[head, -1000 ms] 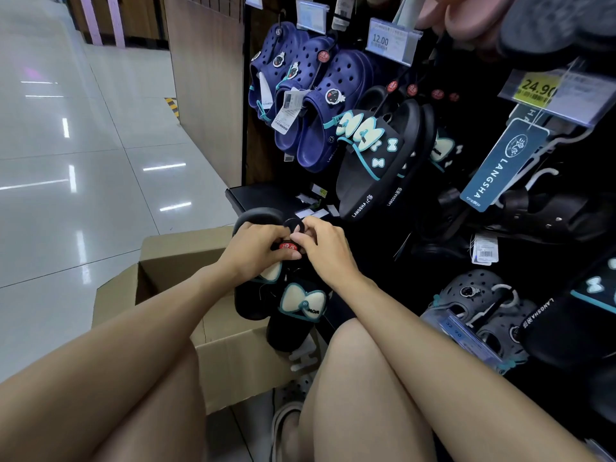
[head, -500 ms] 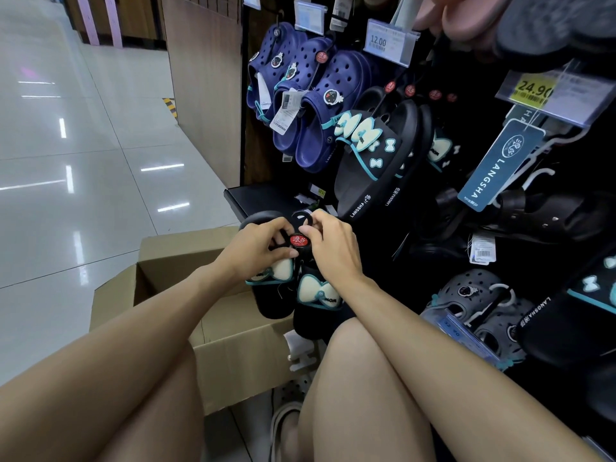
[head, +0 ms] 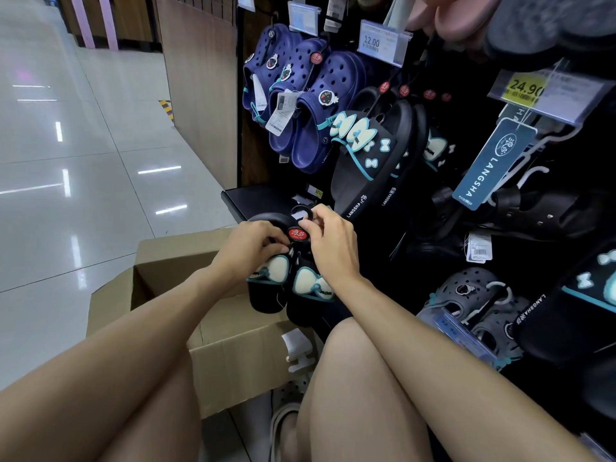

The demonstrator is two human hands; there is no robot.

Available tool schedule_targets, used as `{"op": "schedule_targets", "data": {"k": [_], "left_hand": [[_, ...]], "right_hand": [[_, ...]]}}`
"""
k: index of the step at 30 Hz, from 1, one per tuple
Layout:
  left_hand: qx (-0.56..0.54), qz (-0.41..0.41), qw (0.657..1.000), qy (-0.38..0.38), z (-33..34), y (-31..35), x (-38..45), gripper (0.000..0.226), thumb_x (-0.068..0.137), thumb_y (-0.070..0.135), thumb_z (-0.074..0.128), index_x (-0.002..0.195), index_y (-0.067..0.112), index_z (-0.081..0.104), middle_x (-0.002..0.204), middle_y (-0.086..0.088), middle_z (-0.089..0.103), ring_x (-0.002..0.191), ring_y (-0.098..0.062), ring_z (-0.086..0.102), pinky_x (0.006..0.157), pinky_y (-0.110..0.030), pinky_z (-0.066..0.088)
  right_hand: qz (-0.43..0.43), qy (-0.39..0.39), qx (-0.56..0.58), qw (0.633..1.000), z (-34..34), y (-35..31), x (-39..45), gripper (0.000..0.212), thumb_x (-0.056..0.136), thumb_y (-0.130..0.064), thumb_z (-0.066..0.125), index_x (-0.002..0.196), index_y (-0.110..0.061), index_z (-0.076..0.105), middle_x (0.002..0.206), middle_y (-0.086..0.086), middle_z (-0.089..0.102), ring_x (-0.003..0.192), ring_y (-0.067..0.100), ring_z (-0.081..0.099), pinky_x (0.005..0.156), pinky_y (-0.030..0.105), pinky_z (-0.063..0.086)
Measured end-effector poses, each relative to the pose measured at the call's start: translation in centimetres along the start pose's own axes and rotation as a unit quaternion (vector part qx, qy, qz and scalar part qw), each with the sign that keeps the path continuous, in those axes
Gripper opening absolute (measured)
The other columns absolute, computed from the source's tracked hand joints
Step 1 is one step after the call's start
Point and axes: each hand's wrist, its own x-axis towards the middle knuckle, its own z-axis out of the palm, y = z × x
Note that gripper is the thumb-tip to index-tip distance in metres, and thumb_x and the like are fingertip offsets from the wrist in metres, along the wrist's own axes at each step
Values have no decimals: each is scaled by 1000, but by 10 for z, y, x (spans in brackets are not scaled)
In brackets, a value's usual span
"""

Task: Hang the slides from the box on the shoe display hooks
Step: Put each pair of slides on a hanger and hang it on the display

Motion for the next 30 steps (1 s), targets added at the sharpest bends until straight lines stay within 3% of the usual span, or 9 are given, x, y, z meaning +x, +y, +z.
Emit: {"op": "schedule_targets", "data": {"k": [8, 12, 17, 24, 30], "left_hand": [[77, 49, 995, 28, 4, -3, 3, 14, 87, 26, 68, 99, 29, 76, 104, 12, 69, 99, -15, 61, 80, -38, 51], [118, 90, 989, 0, 10, 5, -1, 20, 87, 25, 68, 106, 26, 75, 113, 9, 68, 106, -18, 59, 83, -40, 51], [100, 71, 992, 12, 12, 16, -2, 24, 89, 22, 66, 113, 25, 70, 116, 7, 67, 108, -18, 58, 84, -33, 49], [-10, -5, 999, 44, 3, 35, 2, 14, 89, 19, 68, 103, 18, 72, 92, 9, 64, 90, -13, 61, 77, -23, 44], [-32, 24, 998, 57, -8, 53, 15, 10, 91, 24, 65, 99, 23, 71, 97, 11, 65, 90, -8, 60, 83, -30, 49]], "right_hand": [[14, 9, -2, 1000, 0, 2, 1, 17, 95, -30, 61, 82, -21, 55, 74, -10, 56, 71, 16, 53, 66, 35, 43], [30, 22, 5, 999, -4, 5, -1, 19, 96, -30, 61, 80, -23, 52, 76, -7, 58, 70, 13, 53, 64, 27, 35], [32, 43, 8, 999, -11, 4, -4, 20, 95, -30, 62, 80, -22, 52, 71, -9, 56, 70, 14, 54, 64, 30, 40], [51, 64, 24, 996, -24, 3, 0, 23, 94, -31, 63, 77, -22, 51, 69, -8, 57, 69, 13, 54, 64, 33, 44], [49, 107, 53, 992, -52, -8, 8, 20, 91, -34, 66, 80, -19, 59, 70, -10, 59, 71, 12, 58, 70, 36, 49]]}}
